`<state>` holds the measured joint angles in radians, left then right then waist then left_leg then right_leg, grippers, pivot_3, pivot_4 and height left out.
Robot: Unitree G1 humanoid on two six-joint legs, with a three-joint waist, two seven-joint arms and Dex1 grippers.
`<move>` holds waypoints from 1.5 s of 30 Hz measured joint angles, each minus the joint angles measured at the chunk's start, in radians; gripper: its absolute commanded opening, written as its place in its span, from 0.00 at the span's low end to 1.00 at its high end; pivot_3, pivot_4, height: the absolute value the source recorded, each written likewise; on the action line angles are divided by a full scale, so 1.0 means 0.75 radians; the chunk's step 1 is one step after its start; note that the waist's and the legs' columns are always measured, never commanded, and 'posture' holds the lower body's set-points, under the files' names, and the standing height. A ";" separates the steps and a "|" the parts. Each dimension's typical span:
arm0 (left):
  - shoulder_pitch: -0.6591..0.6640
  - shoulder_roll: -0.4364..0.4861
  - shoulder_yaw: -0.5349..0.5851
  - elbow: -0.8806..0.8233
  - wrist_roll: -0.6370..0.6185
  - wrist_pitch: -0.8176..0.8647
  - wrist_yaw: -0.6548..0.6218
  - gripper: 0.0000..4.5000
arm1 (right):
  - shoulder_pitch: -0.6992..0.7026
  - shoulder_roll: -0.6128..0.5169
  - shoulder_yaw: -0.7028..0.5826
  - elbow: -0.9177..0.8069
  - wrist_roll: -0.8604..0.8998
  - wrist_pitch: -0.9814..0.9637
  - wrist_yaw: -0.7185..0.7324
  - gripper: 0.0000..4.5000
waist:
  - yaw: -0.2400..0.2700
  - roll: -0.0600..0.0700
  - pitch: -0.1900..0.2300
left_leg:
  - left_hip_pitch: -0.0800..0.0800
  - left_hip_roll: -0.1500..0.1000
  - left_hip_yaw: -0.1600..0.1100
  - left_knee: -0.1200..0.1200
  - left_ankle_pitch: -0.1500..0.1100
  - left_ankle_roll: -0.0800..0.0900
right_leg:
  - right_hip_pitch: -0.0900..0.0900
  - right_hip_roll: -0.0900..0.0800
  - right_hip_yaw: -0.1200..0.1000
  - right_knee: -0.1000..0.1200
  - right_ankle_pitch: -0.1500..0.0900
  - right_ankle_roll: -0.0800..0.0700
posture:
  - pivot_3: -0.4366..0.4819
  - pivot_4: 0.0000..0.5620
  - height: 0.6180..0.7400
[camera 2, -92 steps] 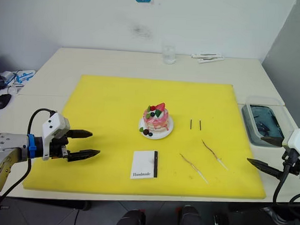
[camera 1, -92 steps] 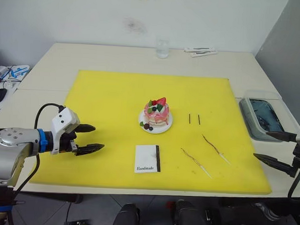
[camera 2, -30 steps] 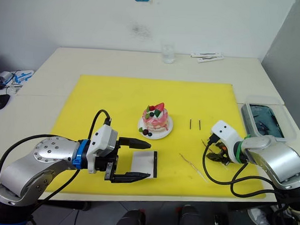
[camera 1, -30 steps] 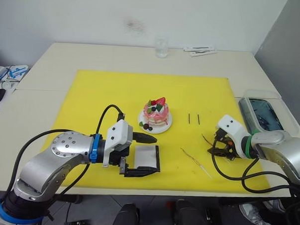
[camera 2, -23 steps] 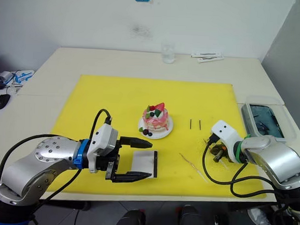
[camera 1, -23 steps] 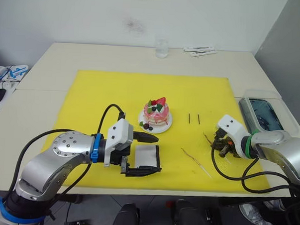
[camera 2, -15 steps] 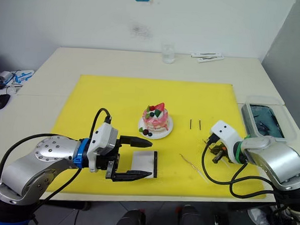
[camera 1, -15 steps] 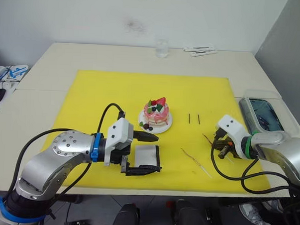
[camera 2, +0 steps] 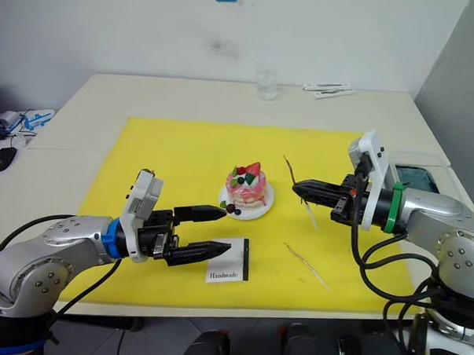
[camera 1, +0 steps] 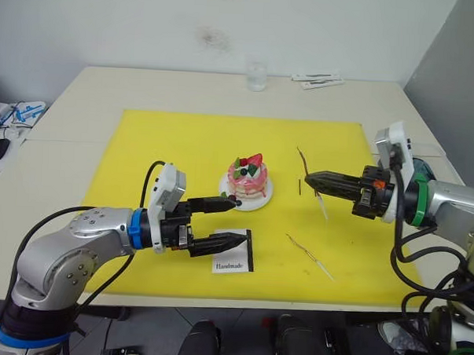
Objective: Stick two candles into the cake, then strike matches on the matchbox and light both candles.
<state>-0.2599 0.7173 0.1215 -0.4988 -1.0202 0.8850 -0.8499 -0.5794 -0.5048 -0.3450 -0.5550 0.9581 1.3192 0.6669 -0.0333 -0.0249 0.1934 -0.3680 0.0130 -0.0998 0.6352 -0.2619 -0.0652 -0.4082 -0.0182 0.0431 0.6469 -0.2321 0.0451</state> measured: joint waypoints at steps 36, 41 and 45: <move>-0.431 -0.153 -0.008 0.247 -0.657 0.284 0.372 0.22 | -0.136 0.121 0.306 0.143 0.371 -0.358 -0.169 0.00 | 0.000 0.001 0.000 | -0.002 0.000 0.000 -0.001 0.000 0.000 | -0.003 0.000 0.000 0.000 -0.001 -0.003 | 0.48 0.27 1.00; -0.421 -0.176 -0.027 0.234 -0.628 0.269 0.350 0.00 | -0.137 0.124 0.333 0.155 0.371 -0.374 -0.171 0.00 | 0.000 0.001 0.000 | -0.002 0.000 -0.001 -0.001 0.000 0.000 | -0.003 0.000 0.000 0.000 -0.001 -0.003 | 0.48 0.27 1.00; -0.415 -0.175 -0.027 0.230 -0.607 0.258 0.328 0.00 | -0.138 0.124 0.335 0.158 0.375 -0.379 -0.178 0.00 | 0.000 0.001 0.000 | -0.002 0.000 -0.001 -0.001 0.000 0.000 | -0.003 0.000 0.000 0.000 -0.001 -0.003 | 0.48 0.27 1.00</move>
<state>-0.5713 0.5864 0.1015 -0.3262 -1.4751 1.0786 -0.6040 -0.6830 -0.4117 -0.0936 -0.4366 1.2394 1.0352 0.5336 -0.0331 -0.0245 0.1935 -0.3696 0.0127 -0.1002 0.6344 -0.2618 -0.0653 -0.4104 -0.0181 0.0432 0.6470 -0.2331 0.0431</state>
